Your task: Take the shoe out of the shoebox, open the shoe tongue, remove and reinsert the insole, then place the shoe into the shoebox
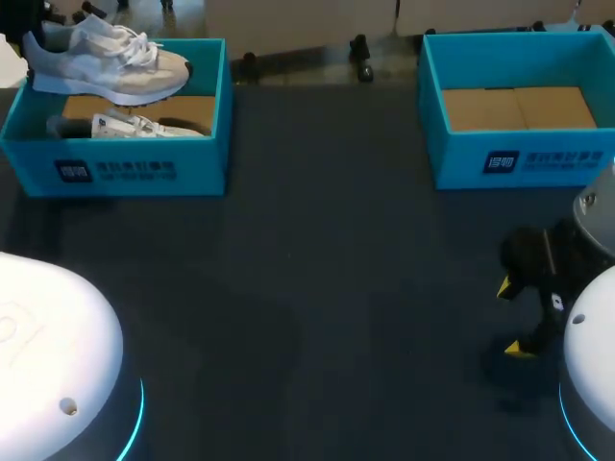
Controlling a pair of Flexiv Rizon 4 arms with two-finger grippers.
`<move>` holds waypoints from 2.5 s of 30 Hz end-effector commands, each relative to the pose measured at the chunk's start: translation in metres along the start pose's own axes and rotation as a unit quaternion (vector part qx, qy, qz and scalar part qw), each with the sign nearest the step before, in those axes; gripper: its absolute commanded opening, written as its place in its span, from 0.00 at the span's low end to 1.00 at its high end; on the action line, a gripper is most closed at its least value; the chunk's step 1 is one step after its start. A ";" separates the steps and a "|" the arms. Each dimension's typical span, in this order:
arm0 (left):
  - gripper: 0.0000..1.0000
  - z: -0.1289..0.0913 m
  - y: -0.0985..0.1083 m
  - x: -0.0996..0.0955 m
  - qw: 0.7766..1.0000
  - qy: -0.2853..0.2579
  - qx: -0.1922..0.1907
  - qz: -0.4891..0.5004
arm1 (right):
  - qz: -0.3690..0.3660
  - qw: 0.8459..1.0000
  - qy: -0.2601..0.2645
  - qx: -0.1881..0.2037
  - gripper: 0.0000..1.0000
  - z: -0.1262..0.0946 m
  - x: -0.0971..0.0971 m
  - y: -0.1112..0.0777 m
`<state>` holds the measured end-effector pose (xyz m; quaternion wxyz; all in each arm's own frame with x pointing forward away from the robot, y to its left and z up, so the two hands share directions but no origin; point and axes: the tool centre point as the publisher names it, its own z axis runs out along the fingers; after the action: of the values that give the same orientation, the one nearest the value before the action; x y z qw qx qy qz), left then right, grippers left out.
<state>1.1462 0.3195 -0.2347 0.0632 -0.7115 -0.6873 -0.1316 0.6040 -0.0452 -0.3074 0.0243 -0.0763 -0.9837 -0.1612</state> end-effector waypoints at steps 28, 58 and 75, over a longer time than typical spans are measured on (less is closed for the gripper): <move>0.00 -0.013 0.036 0.003 1.000 0.018 -0.005 -0.012 | 0.000 1.000 -0.002 0.001 1.00 0.000 0.002 0.000; 0.00 0.012 0.059 -0.015 0.999 0.012 0.007 -0.037 | 0.000 1.000 -0.002 0.001 1.00 0.000 0.002 0.000; 0.00 0.037 0.042 -0.018 0.999 0.009 0.005 -0.038 | 0.000 1.000 -0.002 0.001 1.00 0.000 0.002 0.000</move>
<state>1.1985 0.3088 -0.2692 0.0744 -0.6830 -0.7146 -0.1314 0.6040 -0.0451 -0.3074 0.0243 -0.0763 -0.9837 -0.1612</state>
